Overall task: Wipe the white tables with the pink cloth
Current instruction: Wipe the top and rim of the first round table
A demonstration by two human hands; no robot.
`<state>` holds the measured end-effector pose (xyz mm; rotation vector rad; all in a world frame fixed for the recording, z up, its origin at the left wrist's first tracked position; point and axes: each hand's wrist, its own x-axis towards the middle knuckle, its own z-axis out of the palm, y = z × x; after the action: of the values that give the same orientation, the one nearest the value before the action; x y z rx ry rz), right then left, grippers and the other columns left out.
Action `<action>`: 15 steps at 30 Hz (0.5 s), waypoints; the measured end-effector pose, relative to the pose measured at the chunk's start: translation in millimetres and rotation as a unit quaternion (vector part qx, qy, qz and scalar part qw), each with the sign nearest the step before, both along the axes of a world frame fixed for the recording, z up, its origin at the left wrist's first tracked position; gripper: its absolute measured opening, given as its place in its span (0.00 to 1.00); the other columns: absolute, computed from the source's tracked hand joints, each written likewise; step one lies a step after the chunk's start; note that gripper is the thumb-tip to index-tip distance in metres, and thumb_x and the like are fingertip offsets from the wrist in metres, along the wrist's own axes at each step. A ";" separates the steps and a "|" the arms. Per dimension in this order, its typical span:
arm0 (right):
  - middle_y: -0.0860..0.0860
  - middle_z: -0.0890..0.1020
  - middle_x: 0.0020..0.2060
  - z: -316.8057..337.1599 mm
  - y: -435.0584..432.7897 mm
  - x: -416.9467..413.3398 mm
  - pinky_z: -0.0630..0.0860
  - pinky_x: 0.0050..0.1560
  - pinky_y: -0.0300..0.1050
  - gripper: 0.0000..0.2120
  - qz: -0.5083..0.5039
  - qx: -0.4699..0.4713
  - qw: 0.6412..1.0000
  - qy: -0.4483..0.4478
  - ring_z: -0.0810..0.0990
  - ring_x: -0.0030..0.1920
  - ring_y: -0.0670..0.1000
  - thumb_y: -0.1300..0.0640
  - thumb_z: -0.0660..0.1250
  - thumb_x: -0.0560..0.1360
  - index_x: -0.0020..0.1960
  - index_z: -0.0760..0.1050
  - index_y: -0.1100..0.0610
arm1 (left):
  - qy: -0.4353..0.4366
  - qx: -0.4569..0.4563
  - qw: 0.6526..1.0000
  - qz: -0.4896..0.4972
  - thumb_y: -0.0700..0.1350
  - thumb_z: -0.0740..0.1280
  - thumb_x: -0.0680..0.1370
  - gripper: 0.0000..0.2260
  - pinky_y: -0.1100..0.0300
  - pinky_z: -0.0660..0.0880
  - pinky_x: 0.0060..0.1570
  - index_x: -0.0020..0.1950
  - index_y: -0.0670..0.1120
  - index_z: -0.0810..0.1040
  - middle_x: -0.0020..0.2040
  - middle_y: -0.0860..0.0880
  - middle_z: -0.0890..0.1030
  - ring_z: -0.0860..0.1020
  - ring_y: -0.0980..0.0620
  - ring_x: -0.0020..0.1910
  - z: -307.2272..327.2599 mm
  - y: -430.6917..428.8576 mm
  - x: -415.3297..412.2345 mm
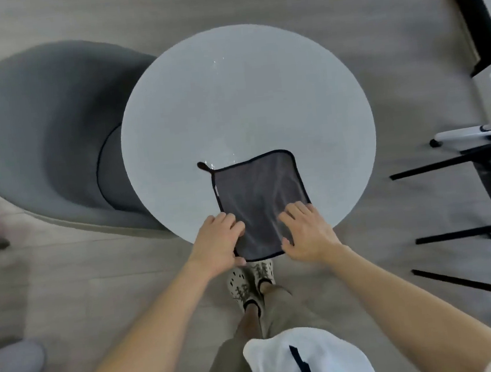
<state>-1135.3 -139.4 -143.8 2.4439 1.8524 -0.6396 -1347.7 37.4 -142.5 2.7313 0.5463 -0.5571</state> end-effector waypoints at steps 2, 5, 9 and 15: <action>0.50 0.76 0.59 -3.8 -17.6 2.8 0.75 0.63 0.53 0.25 0.040 -0.039 0.998 0.005 0.75 0.63 0.56 0.43 0.69 0.71 0.64 0.76 0.54 | 0.009 0.012 0.996 -0.083 0.67 0.80 0.63 0.32 0.50 0.72 0.58 0.59 0.51 0.75 0.56 0.51 0.74 0.73 0.47 0.56 -9.9 -14.3 2.0; 0.49 0.74 0.64 -6.2 -30.9 13.3 0.74 0.69 0.51 0.29 0.083 -0.054 0.995 0.012 0.71 0.68 0.54 0.45 0.74 0.72 0.70 0.74 0.52 | -0.032 0.029 0.994 -0.103 0.56 0.78 0.67 0.23 0.50 0.71 0.57 0.56 0.50 0.76 0.55 0.50 0.74 0.73 0.45 0.55 -15.1 -16.1 0.8; 0.49 0.79 0.56 -1.1 -22.1 25.1 0.76 0.59 0.49 0.15 0.116 -0.054 0.992 0.011 0.77 0.60 0.55 0.62 0.70 0.76 0.61 0.79 0.53 | -0.081 -0.053 0.994 -0.051 0.50 0.70 0.73 0.06 0.52 0.73 0.49 0.47 0.51 0.82 0.47 0.53 0.77 0.76 0.47 0.50 -2.0 -1.5 2.7; 0.56 0.81 0.53 42.0 60.5 72.5 0.78 0.55 0.60 0.15 -0.130 0.147 0.981 0.010 0.81 0.50 0.63 0.69 0.65 0.77 0.60 0.81 0.59 | -0.176 -0.122 0.924 0.317 0.48 0.68 0.82 0.09 0.54 0.78 0.50 0.60 0.53 0.84 0.52 0.56 0.85 0.82 0.53 0.50 31.5 58.4 38.4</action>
<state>-1062.8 -78.9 -101.8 2.9109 1.7602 -0.4223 -1309.3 95.9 -111.0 2.1609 1.1077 0.0319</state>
